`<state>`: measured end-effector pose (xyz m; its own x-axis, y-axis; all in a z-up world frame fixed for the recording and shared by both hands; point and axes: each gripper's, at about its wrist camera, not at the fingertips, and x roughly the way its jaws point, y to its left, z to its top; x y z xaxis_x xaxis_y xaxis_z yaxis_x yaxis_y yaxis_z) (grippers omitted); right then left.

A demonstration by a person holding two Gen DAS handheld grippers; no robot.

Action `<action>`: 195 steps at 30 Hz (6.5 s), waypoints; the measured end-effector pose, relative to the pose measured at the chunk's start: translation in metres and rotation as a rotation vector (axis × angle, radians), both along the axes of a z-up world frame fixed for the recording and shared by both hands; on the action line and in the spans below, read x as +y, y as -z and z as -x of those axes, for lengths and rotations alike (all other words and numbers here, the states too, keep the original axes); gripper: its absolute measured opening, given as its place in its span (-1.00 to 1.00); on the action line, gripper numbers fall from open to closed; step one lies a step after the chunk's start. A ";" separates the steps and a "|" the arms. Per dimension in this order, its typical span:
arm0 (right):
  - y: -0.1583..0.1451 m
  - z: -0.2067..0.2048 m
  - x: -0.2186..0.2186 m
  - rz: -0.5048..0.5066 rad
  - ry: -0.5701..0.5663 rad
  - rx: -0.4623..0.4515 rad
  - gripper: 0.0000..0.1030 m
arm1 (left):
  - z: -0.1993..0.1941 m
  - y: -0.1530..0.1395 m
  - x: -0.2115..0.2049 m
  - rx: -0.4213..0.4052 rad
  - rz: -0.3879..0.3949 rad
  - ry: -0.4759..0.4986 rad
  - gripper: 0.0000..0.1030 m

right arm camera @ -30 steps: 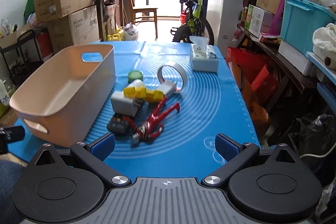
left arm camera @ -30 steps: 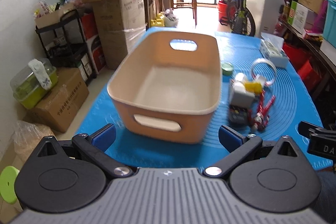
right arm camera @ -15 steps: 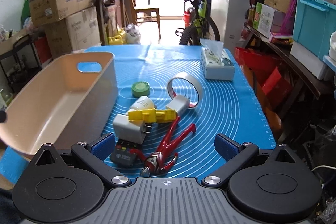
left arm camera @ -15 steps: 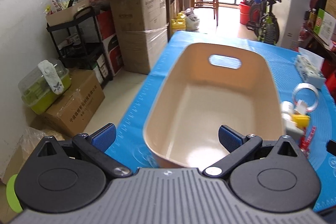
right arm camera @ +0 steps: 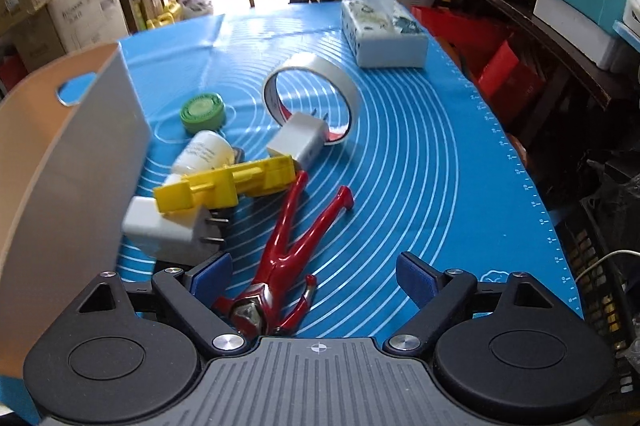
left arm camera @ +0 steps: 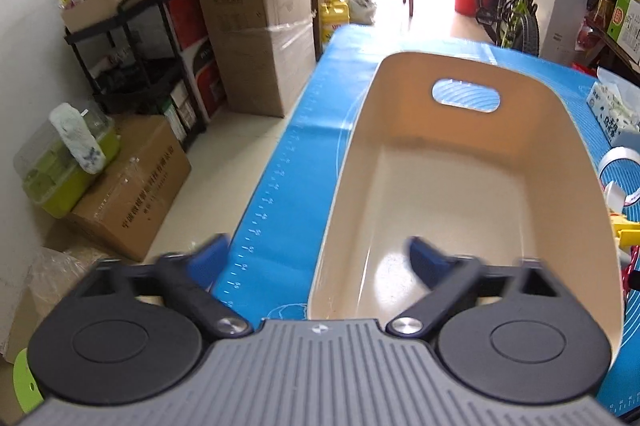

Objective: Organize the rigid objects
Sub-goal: 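Grasp the beige basket rim with the left tool while the right tool grasps the red action figure, then lift the red action figure with the right tool and drop it into the basket, then grasp the yellow-and-red toy with the right tool, then carry the yellow toy over the basket with the right tool and release it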

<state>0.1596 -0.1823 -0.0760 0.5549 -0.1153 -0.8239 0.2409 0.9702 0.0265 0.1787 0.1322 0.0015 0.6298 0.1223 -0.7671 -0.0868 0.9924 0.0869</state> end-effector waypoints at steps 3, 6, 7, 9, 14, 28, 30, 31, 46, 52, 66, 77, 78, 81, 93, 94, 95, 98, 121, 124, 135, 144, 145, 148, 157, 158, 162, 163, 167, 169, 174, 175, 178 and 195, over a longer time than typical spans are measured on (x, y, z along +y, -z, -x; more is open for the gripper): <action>0.009 -0.008 0.003 0.010 -0.001 0.031 0.71 | -0.004 0.009 0.002 0.039 0.028 0.004 0.51; 0.018 -0.017 0.004 0.014 0.007 0.055 0.68 | -0.005 0.016 0.000 0.064 0.035 0.010 0.40; 0.021 -0.019 0.005 0.013 0.010 0.062 0.68 | -0.006 0.017 0.000 0.068 0.029 0.010 0.34; 0.026 -0.022 0.007 0.018 0.010 0.076 0.64 | -0.006 0.019 0.001 0.080 0.032 0.005 0.20; 0.030 -0.026 0.009 0.018 0.012 0.074 0.60 | -0.011 0.023 0.004 0.110 0.054 -0.004 -0.25; 0.022 -0.011 0.008 0.001 0.007 0.026 -0.16 | -0.012 0.024 0.008 0.110 0.068 -0.019 -0.74; 0.019 -0.009 0.004 -0.006 0.025 0.010 -0.16 | -0.013 0.023 0.008 0.108 0.068 -0.018 -0.74; 0.016 -0.007 0.003 -0.003 0.032 -0.001 -0.16 | -0.012 0.024 0.008 0.107 0.069 -0.018 -0.75; -0.060 0.014 0.007 0.013 0.038 -0.261 -0.16 | -0.012 0.025 0.008 0.100 0.071 -0.016 -0.75; -0.110 0.005 0.037 -0.011 -0.061 -0.397 -0.16 | -0.012 0.025 0.007 0.099 0.072 -0.018 -0.75; -0.091 -0.038 0.145 -0.048 -0.317 -0.336 -0.16 | -0.012 0.025 0.008 0.097 0.079 -0.026 -0.76; -0.037 -0.036 0.198 0.055 -0.477 -0.155 -0.16 | -0.013 0.025 0.006 0.091 0.073 -0.023 -0.76; -0.034 -0.037 0.201 0.053 -0.489 -0.132 -0.16 | -0.013 0.026 0.006 0.092 0.069 -0.023 -0.76; -0.037 -0.038 0.203 0.054 -0.491 -0.109 -0.15 | -0.013 0.025 0.006 0.092 0.071 -0.023 -0.76; -0.059 -0.034 0.180 -0.064 -0.463 -0.149 0.01 | -0.013 0.026 0.006 0.089 0.072 -0.023 -0.76; -0.063 -0.032 0.175 -0.070 -0.452 -0.163 0.01 | -0.013 0.026 0.006 0.089 0.073 -0.023 -0.76; -0.068 -0.031 0.169 -0.077 -0.440 -0.179 0.01 | -0.013 0.026 0.006 0.089 0.073 -0.023 -0.76; -0.082 -0.028 0.146 -0.093 -0.387 -0.221 0.02 | -0.013 0.026 0.006 0.089 0.073 -0.023 -0.76; -0.010 -0.059 -0.022 -0.157 0.134 -0.029 0.31 | -0.012 0.026 0.006 0.088 0.068 -0.023 -0.75; -0.005 -0.061 -0.024 -0.202 0.145 -0.022 0.32 | -0.012 0.026 0.006 0.088 0.069 -0.023 -0.75; 0.010 -0.065 -0.018 -0.315 0.131 0.001 0.18 | -0.012 0.026 0.004 0.085 0.057 -0.020 -0.74; 0.012 -0.061 -0.009 -0.234 0.077 -0.023 -0.31 | -0.011 0.026 0.004 0.085 0.059 -0.021 -0.74; 0.012 -0.060 -0.008 -0.227 0.075 -0.026 -0.31 | -0.011 0.026 0.004 0.086 0.059 -0.021 -0.74; 0.010 -0.055 -0.010 -0.218 0.081 -0.039 -0.31 | -0.012 0.026 0.004 0.086 0.062 -0.022 -0.74; -0.022 -0.034 -0.009 -0.180 0.071 -0.145 -0.31 | -0.012 0.026 0.004 0.086 0.062 -0.022 -0.74; -0.027 -0.032 -0.007 -0.180 0.067 -0.158 -0.31 | -0.012 0.026 0.004 0.086 0.062 -0.022 -0.74; -0.048 -0.026 0.003 -0.177 0.037 -0.216 -0.31 | -0.011 0.026 0.004 0.086 0.064 -0.023 -0.74; -0.053 -0.026 0.007 -0.178 0.025 -0.231 -0.31 | -0.011 0.026 0.004 0.086 0.065 -0.024 -0.74; -0.073 -0.024 0.025 -0.182 -0.041 -0.286 -0.31 | -0.011 0.025 0.004 0.085 0.063 -0.024 -0.74; -0.082 -0.024 0.036 -0.186 -0.077 -0.306 -0.31 | -0.011 0.026 0.005 0.084 0.063 -0.026 -0.74; -0.097 -0.031 0.073 -0.195 -0.194 -0.340 -0.31 | -0.011 0.025 0.005 0.085 0.068 -0.029 -0.74; -0.099 -0.033 0.082 -0.188 -0.219 -0.340 -0.31 | -0.011 0.025 0.005 0.085 0.068 -0.029 -0.74; -0.102 -0.035 0.113 -0.170 -0.295 -0.340 -0.31 | -0.011 0.025 0.005 0.085 0.069 -0.029 -0.74; -0.039 -0.048 0.199 -0.083 -0.496 -0.063 -0.31 | -0.012 0.026 0.003 0.084 0.068 -0.030 -0.75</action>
<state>0.2074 0.0164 -0.0369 0.5752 0.2399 -0.7821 -0.2534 0.9613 0.1085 0.1906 0.1354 -0.0244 0.5599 0.0858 -0.8241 -0.1118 0.9934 0.0275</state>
